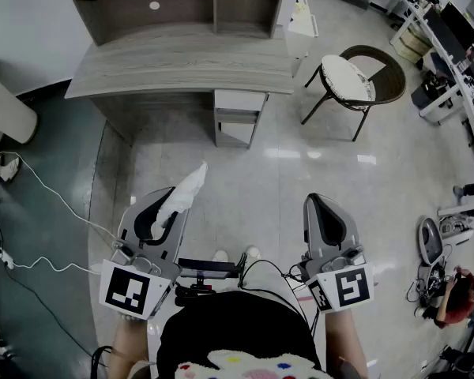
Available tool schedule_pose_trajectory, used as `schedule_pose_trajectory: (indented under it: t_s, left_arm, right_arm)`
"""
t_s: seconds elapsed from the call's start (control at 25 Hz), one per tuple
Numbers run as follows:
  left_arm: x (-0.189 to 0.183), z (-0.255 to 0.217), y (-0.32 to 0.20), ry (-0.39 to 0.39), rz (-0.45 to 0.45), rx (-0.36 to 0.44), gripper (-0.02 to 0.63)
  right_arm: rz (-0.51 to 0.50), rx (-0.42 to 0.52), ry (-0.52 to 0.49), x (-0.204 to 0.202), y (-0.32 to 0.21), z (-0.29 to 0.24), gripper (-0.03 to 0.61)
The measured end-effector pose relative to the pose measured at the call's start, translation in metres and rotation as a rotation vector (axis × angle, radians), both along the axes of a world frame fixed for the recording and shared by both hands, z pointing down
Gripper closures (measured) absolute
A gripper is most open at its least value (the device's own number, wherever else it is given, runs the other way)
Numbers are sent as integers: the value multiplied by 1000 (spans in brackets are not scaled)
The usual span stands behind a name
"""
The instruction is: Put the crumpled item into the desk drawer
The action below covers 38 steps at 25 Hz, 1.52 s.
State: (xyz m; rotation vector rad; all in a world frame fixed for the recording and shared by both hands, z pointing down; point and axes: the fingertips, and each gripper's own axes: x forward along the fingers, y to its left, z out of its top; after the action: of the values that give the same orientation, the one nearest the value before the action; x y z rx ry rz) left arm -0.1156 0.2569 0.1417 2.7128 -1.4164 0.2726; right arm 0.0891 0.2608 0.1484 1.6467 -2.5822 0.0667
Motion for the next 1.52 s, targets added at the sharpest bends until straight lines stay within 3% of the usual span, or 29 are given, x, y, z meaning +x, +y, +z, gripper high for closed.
schedule_pose_trajectory:
  t_s: [0.12, 0.44, 1.16, 1.52]
  left_arm:
    - [-1, -7, -5, -32, 9, 25, 546]
    - [-3, -2, -4, 0, 5, 1, 546]
    - [-23, 5, -3, -8, 74, 3, 546]
    - [-20, 4, -11, -11, 71, 17, 546]
  right_arm:
    - [-5, 1, 0, -1, 0, 0, 571]
    - [2, -18, -2, -5, 0, 3, 571]
    - [113, -47, -12, -25, 15, 7, 569]
    - [83, -45, 56, -28, 8, 10, 569]
